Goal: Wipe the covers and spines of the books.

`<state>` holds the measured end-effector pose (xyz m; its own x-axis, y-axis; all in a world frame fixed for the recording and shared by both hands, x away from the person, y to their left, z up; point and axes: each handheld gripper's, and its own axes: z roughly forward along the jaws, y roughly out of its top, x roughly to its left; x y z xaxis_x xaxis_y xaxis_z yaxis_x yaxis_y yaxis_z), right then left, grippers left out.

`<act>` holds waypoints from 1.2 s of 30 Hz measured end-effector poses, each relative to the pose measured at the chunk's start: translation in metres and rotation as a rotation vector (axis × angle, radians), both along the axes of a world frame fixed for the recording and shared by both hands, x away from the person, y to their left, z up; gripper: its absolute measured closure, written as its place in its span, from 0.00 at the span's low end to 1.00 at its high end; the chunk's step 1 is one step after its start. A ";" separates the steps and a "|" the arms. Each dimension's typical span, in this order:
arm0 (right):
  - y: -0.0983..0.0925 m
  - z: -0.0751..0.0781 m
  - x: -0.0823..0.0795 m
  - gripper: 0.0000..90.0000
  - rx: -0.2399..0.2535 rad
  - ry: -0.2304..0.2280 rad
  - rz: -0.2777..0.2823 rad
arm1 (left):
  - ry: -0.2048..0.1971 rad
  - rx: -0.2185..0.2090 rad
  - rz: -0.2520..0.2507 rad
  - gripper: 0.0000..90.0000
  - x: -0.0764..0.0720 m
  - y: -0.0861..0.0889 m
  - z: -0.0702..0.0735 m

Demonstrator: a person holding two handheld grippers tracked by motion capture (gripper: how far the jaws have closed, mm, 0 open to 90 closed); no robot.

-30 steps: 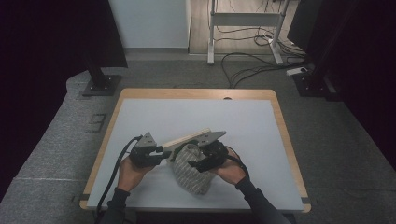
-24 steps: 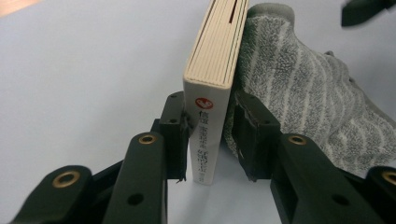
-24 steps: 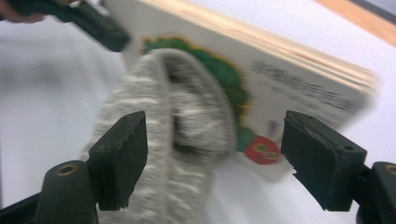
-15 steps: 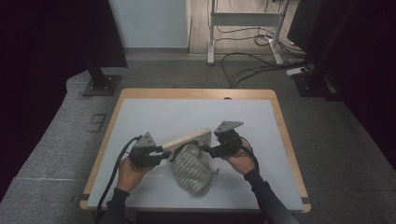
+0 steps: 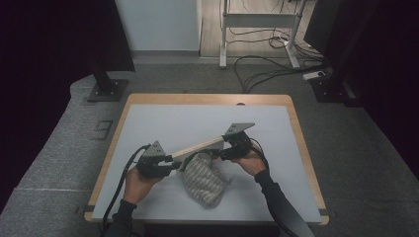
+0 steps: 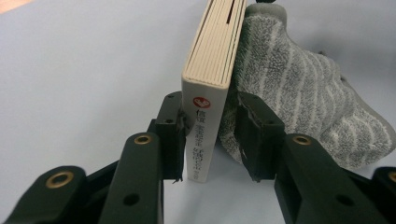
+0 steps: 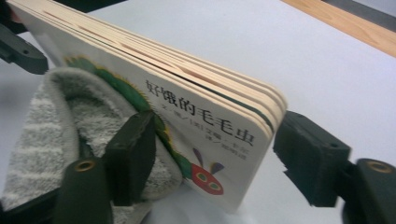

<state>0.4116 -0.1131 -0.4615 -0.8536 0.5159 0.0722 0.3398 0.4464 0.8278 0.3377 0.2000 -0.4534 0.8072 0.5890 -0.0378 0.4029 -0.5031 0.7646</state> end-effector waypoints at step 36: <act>0.001 -0.001 -0.004 0.49 -0.037 -0.049 -0.019 | 0.065 0.005 -0.102 0.08 -0.038 -0.057 -0.017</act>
